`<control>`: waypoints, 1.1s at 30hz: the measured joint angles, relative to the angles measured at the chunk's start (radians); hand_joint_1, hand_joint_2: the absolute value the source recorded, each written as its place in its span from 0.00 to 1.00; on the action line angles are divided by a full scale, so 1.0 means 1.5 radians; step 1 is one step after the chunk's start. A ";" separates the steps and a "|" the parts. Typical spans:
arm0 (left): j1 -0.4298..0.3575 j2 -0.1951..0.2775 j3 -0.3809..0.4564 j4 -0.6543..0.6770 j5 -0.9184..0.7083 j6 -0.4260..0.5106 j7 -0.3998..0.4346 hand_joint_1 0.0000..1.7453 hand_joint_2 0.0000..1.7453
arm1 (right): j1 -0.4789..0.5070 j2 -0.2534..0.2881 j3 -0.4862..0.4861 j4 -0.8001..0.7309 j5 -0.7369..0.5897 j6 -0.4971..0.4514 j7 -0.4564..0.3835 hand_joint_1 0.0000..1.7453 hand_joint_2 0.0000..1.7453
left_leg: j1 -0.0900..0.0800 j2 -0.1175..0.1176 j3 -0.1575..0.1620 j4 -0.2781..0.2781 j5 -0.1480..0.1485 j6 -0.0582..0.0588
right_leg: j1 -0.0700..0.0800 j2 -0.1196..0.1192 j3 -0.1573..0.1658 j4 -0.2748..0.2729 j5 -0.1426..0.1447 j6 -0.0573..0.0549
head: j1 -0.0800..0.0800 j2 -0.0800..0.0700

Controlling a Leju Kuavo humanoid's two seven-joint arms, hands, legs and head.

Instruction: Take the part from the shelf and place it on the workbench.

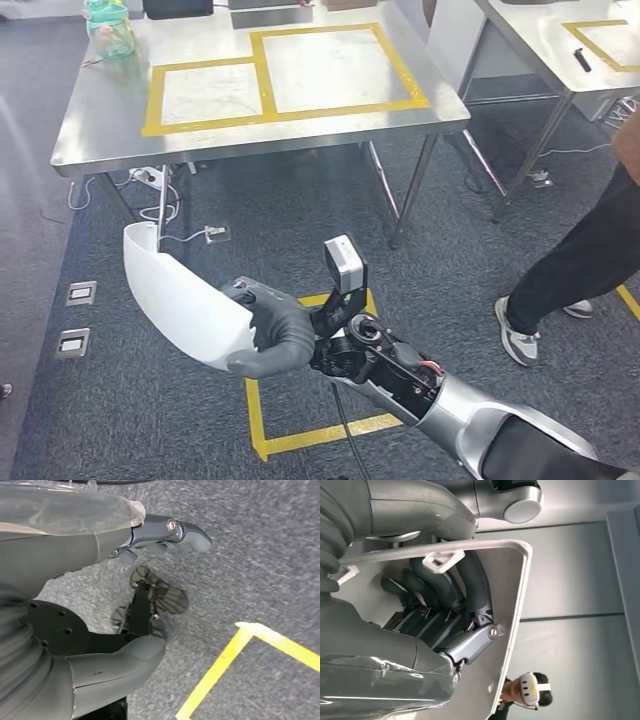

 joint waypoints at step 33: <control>0.006 -0.003 0.000 0.000 0.008 0.000 -0.003 0.00 1.00 | -0.010 0.002 -0.005 0.020 -0.008 0.007 0.003 0.95 1.00 | 0.000 -0.001 0.011 -0.007 -0.005 -0.009 | 0.004 0.000 0.031 -0.086 0.037 0.002 | -0.001 0.000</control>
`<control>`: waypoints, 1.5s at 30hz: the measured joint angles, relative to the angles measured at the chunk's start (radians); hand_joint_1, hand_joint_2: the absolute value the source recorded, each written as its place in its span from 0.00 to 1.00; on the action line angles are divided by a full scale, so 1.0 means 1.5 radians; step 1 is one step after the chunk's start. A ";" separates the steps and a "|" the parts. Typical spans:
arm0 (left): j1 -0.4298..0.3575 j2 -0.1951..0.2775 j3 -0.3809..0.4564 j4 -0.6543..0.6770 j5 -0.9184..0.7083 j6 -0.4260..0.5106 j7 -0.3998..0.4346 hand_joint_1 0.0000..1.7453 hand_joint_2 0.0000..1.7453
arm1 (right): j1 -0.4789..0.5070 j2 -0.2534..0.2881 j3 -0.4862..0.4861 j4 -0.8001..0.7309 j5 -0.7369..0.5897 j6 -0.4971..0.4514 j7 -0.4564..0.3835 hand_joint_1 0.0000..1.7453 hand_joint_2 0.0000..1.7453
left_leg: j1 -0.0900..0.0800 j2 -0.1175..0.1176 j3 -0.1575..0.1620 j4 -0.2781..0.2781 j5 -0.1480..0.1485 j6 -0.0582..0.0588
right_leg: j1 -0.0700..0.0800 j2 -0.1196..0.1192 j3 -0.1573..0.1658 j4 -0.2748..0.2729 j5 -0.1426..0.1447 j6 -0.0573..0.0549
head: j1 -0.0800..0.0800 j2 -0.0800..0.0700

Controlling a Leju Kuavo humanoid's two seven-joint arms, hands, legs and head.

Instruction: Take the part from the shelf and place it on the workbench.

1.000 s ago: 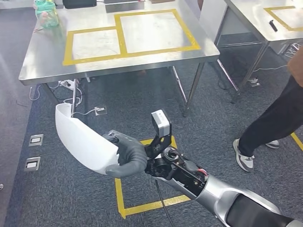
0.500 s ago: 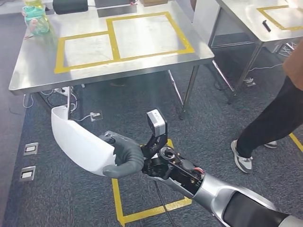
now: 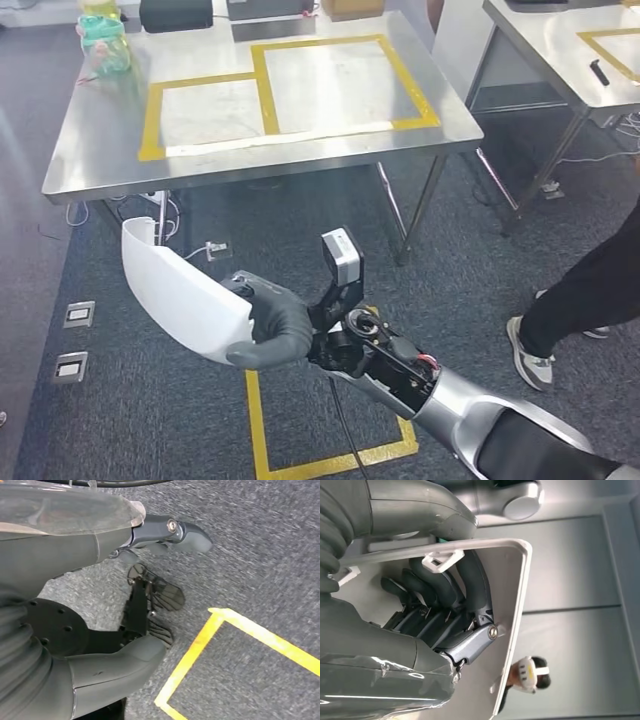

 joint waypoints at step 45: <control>-0.005 0.004 0.000 0.000 -0.002 -0.004 -0.003 0.00 1.00 | -0.002 0.006 0.005 0.016 -0.006 -0.014 -0.004 0.95 1.00 | 0.004 0.007 -0.067 0.018 0.056 -0.021 | -0.004 0.003 0.062 -0.030 -0.046 -0.007 | -0.024 0.000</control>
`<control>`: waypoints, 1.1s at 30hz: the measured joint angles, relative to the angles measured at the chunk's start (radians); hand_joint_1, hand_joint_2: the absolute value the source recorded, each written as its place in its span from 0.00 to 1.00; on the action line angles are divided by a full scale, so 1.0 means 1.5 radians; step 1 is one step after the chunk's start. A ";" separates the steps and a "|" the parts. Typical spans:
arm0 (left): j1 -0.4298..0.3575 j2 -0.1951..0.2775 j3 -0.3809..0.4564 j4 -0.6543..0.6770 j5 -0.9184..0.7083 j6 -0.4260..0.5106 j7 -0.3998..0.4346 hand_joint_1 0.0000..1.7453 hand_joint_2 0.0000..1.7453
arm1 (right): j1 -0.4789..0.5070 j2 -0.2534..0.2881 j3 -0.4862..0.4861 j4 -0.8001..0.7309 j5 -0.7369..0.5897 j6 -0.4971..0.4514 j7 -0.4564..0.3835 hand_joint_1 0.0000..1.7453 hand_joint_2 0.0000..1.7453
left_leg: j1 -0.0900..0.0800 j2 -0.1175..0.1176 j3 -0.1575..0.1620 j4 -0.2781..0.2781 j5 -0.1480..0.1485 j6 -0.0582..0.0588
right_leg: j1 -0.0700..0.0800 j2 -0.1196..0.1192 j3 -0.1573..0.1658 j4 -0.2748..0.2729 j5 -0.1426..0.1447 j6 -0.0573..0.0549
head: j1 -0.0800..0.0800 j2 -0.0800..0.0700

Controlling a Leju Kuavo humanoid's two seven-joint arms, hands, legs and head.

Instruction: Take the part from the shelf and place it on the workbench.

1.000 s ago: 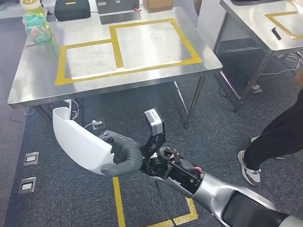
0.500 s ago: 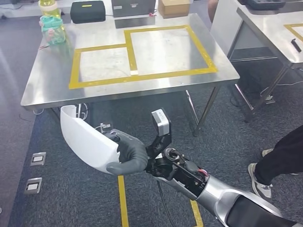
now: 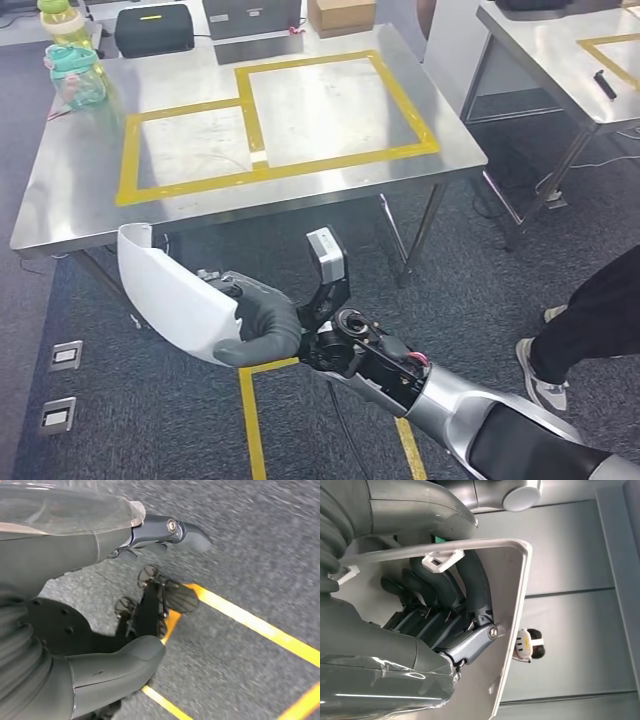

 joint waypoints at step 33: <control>-0.003 0.002 0.000 0.000 0.004 0.000 0.004 0.00 1.00 | 0.002 0.002 -0.005 0.004 0.002 0.007 -0.003 0.95 1.00 | -0.002 -0.001 0.010 -0.021 -0.005 0.009 | 0.003 0.001 0.005 -0.003 -0.009 0.007 | 0.001 0.000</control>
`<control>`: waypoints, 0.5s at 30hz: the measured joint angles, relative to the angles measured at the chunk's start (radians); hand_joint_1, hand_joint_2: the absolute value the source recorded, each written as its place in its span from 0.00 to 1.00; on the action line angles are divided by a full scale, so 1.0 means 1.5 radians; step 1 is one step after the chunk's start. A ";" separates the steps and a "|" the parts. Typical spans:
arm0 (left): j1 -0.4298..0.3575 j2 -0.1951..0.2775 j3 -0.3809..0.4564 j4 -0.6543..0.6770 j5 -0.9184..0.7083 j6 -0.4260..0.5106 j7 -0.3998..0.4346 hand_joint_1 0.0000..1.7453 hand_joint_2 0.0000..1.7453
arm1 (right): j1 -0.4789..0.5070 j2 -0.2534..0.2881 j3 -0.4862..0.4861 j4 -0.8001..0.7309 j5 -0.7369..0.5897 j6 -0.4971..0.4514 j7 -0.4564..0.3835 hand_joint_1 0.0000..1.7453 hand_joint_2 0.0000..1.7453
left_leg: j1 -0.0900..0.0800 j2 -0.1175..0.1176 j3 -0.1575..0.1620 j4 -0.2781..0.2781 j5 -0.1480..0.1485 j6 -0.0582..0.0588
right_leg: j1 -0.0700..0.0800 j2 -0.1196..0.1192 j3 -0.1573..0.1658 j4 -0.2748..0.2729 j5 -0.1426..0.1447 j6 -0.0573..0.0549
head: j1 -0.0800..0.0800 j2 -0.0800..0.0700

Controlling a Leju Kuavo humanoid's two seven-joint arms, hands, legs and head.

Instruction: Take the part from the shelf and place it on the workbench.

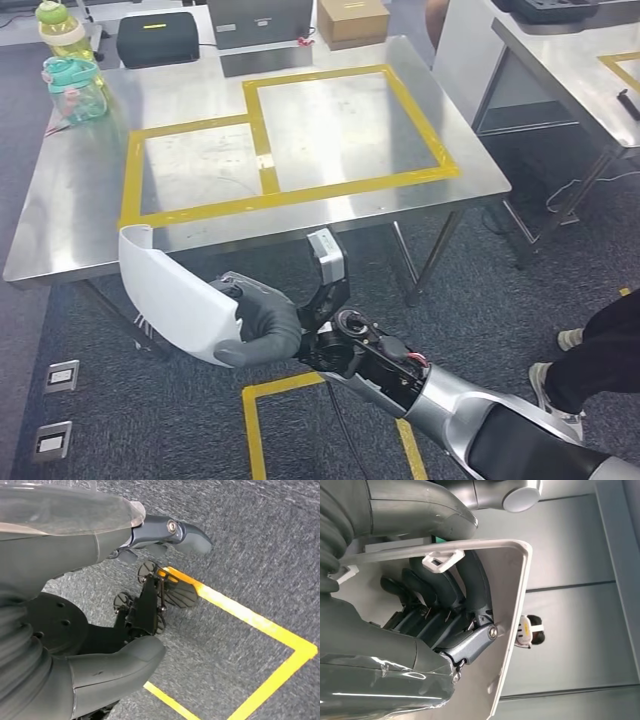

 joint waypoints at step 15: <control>0.000 -0.001 0.000 0.000 -0.003 0.000 0.003 0.00 1.00 | 0.002 -0.001 -0.001 0.001 0.000 -0.008 -0.002 0.95 1.00 | 0.000 -0.002 0.060 -0.004 -0.051 0.006 | 0.001 -0.002 -0.055 0.022 0.042 0.003 | 0.024 0.000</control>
